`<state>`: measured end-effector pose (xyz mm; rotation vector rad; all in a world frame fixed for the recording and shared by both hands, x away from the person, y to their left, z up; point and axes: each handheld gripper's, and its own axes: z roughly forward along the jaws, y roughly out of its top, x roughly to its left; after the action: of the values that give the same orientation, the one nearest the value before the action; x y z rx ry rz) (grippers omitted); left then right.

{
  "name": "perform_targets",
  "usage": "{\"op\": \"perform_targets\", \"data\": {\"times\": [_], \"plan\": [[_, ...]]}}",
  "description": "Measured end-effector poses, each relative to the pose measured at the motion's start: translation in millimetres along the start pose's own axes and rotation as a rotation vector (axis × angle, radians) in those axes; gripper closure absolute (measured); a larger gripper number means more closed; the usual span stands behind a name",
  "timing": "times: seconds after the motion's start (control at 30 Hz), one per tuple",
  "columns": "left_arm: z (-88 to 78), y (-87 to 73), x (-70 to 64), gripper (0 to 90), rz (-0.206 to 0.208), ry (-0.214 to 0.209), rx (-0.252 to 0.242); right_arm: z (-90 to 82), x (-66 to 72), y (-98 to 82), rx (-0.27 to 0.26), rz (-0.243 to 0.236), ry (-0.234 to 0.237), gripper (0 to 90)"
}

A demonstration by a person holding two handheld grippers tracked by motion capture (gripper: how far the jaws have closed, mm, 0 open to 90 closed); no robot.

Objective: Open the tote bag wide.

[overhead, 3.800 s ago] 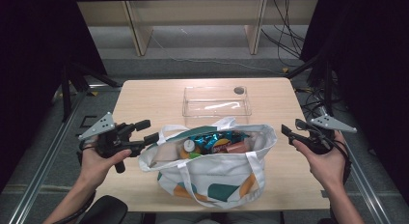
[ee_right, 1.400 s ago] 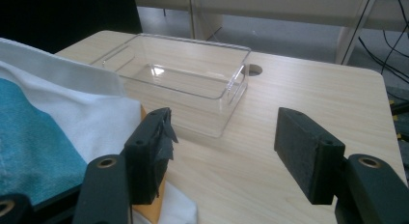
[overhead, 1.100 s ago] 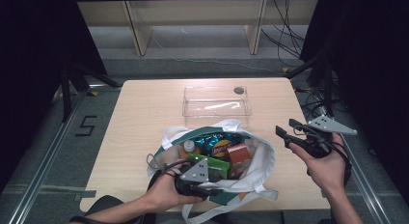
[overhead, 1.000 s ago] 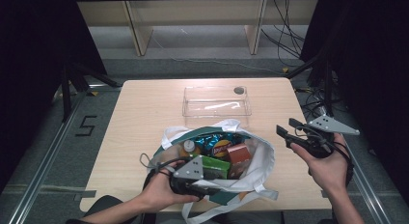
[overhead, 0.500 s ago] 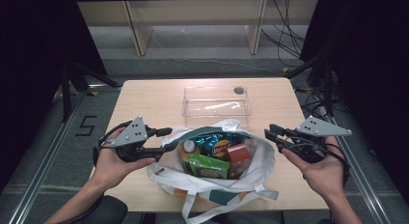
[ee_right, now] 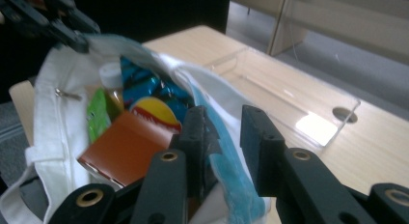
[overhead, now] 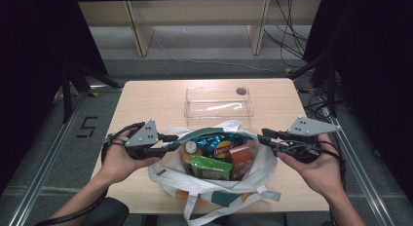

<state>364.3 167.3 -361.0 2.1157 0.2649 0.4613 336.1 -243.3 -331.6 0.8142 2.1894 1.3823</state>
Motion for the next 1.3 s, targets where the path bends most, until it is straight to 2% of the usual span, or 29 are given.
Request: {"op": "perform_targets", "data": {"times": [0.03,0.07,0.1,0.13,0.17,0.2,0.23,0.27,0.3,0.33,0.37,0.4,0.43,0.47,0.53,0.57,0.63,0.67,0.7,0.8,0.83,0.87,1.03,1.07,1.1,1.2,1.23,1.27,1.3], "plan": [[0.5,-0.3,-1.6,73.6,-0.017,-0.002,0.01,-0.9,-0.3,1.3,0.023,-0.029,0.02,68.5],[0.5,-0.3,-1.6,74.0,-0.017,-0.002,0.01,-0.9,-0.3,1.3,0.023,-0.029,0.02,68.5],[1.0,-0.2,-0.4,74.0,0.0,-0.004,0.014,0.6,1.3,0.1,0.038,-0.027,0.032,67.0],[2.0,-0.9,-1.5,75.3,-0.019,-0.005,0.015,5.7,3.7,-3.3,0.072,-0.045,0.047,64.2],[2.8,-0.6,0.0,75.3,0.001,-0.009,0.019,5.7,3.7,-3.3,0.072,-0.045,0.047,64.2],[3.5,-0.7,-0.9,76.3,-0.015,-0.008,0.025,8.1,4.0,-5.0,0.109,-0.047,0.06,64.2],[3.6,0.3,0.8,77.7,0.012,-0.009,0.032,11.3,3.7,-7.2,0.116,-0.054,0.055,68.7],[2.2,3.2,2.9,80.9,0.024,0.002,0.035,13.2,1.7,-9.1,0.145,-0.061,0.026,81.4],[2.2,3.2,2.9,82.0,0.024,0.002,0.035,13.2,1.7,-9.1,0.145,-0.061,0.026,81.4],[1.7,4.5,3.6,82.4,0.004,0.011,0.033,12.2,-1.2,-7.8,0.124,0.0,0.009,88.4],[1.5,6.6,6.8,82.4,0.012,0.008,0.024,12.2,-1.2,-7.8,0.124,0.0,0.009,88.4],[2.0,8.2,9.3,82.7,0.0,0.011,0.016,12.2,-2.1,-6.4,0.12,0.017,0.003,88.8],[4.5,10.7,14.0,83.0,-0.026,0.036,0.006,14.0,-5.4,-3.5,0.115,0.025,-0.003,89.0],[4.5,10.7,14.0,83.2,-0.026,0.036,0.006,16.6,-5.5,-3.4,0.106,0.037,-0.019,89.0],[8.4,12.3,19.4,83.2,-0.044,0.054,-0.009,19.8,-6.4,-3.7,0.091,0.047,-0.038,89.1],[14.1,11.4,23.6,83.3,-0.074,0.071,-0.031,23.9,-8.7,-4.7,0.104,0.052,-0.066,89.1],[20.9,8.1,25.4,83.3,-0.113,0.08,-0.041,29.2,-10.9,-8.6,0.117,0.077,-0.079,89.2],[20.9,8.1,25.4,83.3,-0.113,0.08,-0.041,29.2,-10.9,-8.6,0.117,0.077,-0.079,89.2],[28.0,3.8,26.7,83.3,-0.141,0.086,-0.044,34.7,-12.7,-13.7,0.118,0.093,-0.082,89.2],[34.2,-0.4,28.5,83.3,-0.162,0.094,-0.047,39.5,-15.5,-18.7,0.138,0.091,-0.082,89.2],[37.1,-2.5,29.8,83.3,-0.17,0.1,-0.046,43.0,-14.6,-21.8,0.128,0.109,-0.093,89.2],[42.3,-6.8,32.6,83.3,-0.186,0.111,-0.042,47.3,-18.0,-25.3,0.135,0.093,-0.096,89.1],[55.3,-18.5,39.0,83.3,-0.192,0.126,-0.016,59.9,-21.8,-34.4,0.158,0.107,-0.095,89.1],[55.3,-18.5,39.0,83.3,-0.192,0.126,-0.016,63.1,-23.1,-37.0,0.154,0.101,-0.097,89.0],[61.0,-24.5,39.5,83.3,-0.194,0.13,0.0,65.2,-26.5,-39.2,0.161,0.074,-0.096,89.0],[67.9,-31.2,38.1,83.4,-0.205,0.119,0.015,71.1,-27.5,-45.7,0.161,0.089,-0.096,89.0],[73.9,-36.8,36.6,83.5,-0.214,0.107,0.035,76.2,-27.5,-50.8,0.164,0.086,-0.102,89.0],[73.9,-36.8,36.6,83.5,-0.214,0.107,0.035,76.2,-27.5,-50.8,0.164,0.086,-0.102,89.0],[77.7,-40.2,36.5,83.6,-0.2,0.098,0.059,77.9,-29.1,-53.0,0.182,0.09,-0.099,89.0]]}}
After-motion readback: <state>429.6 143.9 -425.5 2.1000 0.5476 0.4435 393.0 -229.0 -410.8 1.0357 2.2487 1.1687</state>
